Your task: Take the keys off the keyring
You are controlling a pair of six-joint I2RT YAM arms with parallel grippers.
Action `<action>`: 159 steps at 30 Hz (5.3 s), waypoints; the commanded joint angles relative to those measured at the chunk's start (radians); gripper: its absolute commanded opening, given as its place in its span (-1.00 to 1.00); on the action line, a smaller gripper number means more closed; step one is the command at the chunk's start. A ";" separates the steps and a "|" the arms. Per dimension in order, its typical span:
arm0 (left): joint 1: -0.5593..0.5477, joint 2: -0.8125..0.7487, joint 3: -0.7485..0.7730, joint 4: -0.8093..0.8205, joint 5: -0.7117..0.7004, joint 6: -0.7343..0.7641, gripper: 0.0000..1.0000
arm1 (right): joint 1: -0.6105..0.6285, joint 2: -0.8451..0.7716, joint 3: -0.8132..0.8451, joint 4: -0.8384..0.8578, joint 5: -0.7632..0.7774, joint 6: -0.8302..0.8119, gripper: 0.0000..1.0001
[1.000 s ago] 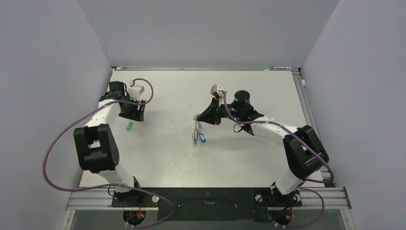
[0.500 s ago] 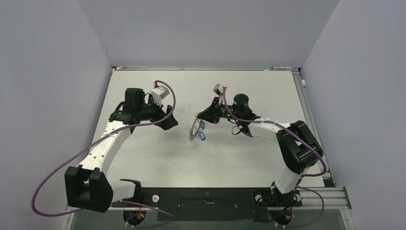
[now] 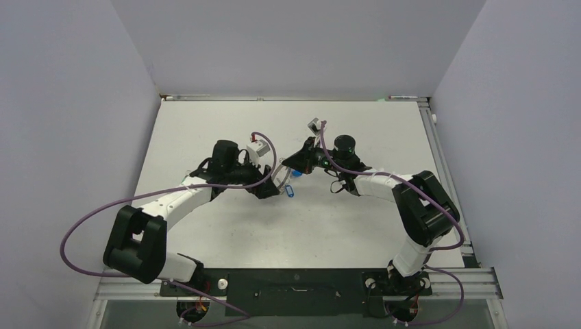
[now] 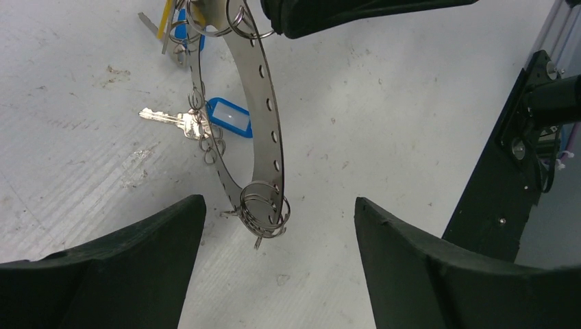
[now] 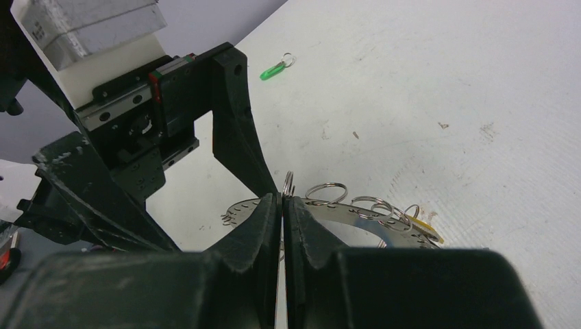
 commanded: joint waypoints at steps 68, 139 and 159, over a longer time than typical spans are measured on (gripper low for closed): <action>0.083 0.094 0.360 -0.388 0.463 -0.261 -1.00 | 0.260 -0.134 0.471 -1.080 0.337 -1.310 -0.02; 0.075 0.222 -0.244 1.364 0.090 -0.269 -0.46 | 0.062 -0.138 0.663 -0.864 0.472 -0.506 -0.89; 0.067 0.052 -0.240 1.100 0.060 -0.183 -1.00 | 0.016 -0.138 0.635 -0.839 0.504 -0.505 -0.89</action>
